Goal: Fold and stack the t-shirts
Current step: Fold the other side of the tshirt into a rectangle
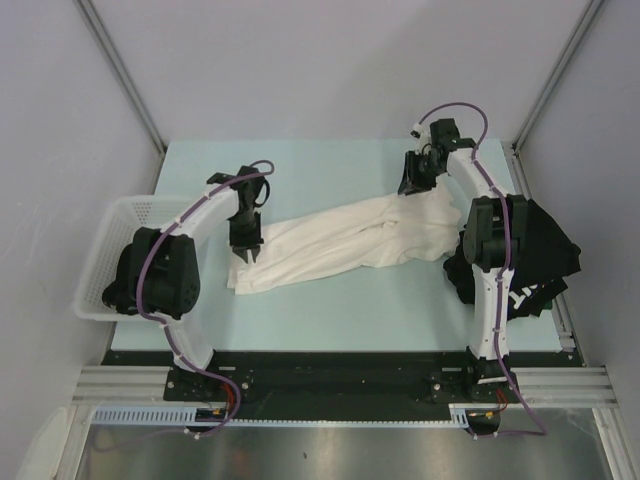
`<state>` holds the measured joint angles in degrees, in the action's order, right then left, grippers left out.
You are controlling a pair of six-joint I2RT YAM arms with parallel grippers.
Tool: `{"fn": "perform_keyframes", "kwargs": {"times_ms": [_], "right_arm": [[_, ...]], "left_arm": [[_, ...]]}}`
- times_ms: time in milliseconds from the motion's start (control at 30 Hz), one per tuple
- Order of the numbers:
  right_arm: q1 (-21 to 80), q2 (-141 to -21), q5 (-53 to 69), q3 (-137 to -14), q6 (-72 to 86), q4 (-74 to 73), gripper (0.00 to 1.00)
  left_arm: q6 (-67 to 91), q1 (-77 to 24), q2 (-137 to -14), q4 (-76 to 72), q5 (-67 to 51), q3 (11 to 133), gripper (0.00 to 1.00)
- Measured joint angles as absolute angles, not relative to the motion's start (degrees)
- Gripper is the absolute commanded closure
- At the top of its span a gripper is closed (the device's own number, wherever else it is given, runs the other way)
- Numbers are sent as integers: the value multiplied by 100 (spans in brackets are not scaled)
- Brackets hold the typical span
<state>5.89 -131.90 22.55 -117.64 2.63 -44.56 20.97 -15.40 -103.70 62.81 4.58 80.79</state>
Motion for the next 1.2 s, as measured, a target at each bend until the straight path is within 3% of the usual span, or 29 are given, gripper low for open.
{"fn": "perform_keyframes", "kwargs": {"times_ms": [667, 1200], "right_arm": [[589, -13294, 2255, -11467, 167, -4624, 63], [779, -13638, 2123, -12387, -78, -4807, 58]], "left_arm": [[2097, -1601, -10370, 6270, 427, 8145, 73], [2095, -1601, -10370, 6272, 432, 8156, 73]]}}
